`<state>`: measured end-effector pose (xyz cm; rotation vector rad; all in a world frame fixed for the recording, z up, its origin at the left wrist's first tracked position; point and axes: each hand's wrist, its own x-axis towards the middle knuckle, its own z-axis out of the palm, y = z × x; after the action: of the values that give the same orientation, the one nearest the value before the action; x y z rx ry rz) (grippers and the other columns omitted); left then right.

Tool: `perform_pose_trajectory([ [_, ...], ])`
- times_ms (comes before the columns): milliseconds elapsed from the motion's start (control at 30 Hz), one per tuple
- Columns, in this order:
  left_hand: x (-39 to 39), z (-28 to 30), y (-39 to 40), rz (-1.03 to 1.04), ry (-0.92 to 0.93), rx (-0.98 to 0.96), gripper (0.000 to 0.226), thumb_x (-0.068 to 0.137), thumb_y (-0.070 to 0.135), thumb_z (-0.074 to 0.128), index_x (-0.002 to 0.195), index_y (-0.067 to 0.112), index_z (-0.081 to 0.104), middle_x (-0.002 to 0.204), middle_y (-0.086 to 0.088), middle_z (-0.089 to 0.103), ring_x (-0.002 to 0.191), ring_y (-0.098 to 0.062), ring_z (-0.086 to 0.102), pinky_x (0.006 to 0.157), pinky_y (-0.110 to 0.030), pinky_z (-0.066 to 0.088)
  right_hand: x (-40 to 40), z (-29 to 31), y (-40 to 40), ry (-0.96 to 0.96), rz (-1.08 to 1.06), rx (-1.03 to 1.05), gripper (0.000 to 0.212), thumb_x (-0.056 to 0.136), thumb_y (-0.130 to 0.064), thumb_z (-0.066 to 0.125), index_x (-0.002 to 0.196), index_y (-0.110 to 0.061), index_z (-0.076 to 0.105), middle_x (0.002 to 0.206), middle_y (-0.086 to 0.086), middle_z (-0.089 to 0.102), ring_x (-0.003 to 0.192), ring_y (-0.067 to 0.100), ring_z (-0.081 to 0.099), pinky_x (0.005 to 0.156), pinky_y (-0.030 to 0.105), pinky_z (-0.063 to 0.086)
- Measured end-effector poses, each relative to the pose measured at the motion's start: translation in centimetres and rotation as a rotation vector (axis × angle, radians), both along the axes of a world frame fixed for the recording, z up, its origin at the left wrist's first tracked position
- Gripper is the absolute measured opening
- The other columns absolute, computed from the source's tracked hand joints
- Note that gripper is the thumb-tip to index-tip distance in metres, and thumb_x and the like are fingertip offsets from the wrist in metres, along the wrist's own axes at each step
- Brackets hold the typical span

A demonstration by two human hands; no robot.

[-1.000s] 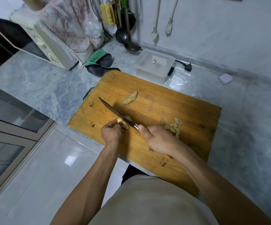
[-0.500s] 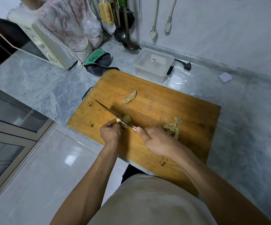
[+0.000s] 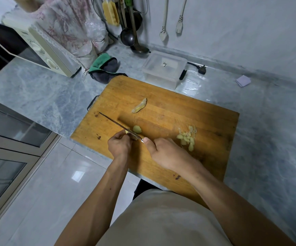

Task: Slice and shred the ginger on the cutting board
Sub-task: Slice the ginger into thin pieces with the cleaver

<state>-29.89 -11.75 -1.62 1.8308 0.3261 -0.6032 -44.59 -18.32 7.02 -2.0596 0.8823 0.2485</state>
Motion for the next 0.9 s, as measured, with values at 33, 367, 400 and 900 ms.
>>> perform_pose_trajectory([
  [33, 0.0, 0.0, 0.0, -0.008, -0.005, 0.009, 0.028, 0.079, 0.001, 0.057, 0.098, 0.010, 0.076, 0.076, -0.008, 0.075, 0.072, -0.026, 0.073, 0.079, -0.040, 0.061, 0.0, 0.1, 0.1, 0.003, 0.006, -0.014, 0.065, 0.104, -0.061, 0.022, 0.077, -0.013, 0.056, 0.084, 0.010, 0.062, 0.076, 0.026, 0.061, 0.067, 0.041, 0.053],
  [367, 0.1, -0.4, 0.0, -0.025, -0.025, 0.026, 0.028, 0.081, 0.002, 0.059, 0.100, 0.011, 0.076, 0.085, -0.006, 0.075, 0.079, -0.026, 0.072, 0.081, -0.041, 0.061, 0.7, -0.2, -0.4, 0.038, 0.047, -0.037, 0.061, 0.105, -0.060, 0.019, 0.070, -0.019, 0.048, 0.082, 0.010, 0.059, 0.076, 0.028, 0.058, 0.055, 0.033, 0.040],
  [400, 0.1, -0.5, 0.0, -0.037, -0.034, 0.027, 0.028, 0.079, 0.004, 0.059, 0.099, 0.012, 0.076, 0.085, -0.006, 0.075, 0.079, -0.026, 0.072, 0.081, -0.042, 0.060, 0.8, -0.3, -0.3, 0.043, 0.049, -0.033, 0.060, 0.104, -0.061, 0.019, 0.070, -0.020, 0.046, 0.084, 0.009, 0.058, 0.073, 0.026, 0.056, 0.053, 0.032, 0.036],
  [900, 0.3, -1.1, 0.0, -0.037, -0.072, 0.039, 0.026, 0.084, 0.001, 0.060, 0.095, 0.017, 0.076, 0.091, -0.003, 0.075, 0.088, -0.025, 0.071, 0.086, -0.042, 0.059, 1.5, -0.9, -1.2, 0.075, -0.007, 0.098, 0.061, 0.103, -0.064, 0.018, 0.065, -0.021, 0.039, 0.083, 0.008, 0.050, 0.069, 0.021, 0.050, 0.053, 0.030, 0.030],
])
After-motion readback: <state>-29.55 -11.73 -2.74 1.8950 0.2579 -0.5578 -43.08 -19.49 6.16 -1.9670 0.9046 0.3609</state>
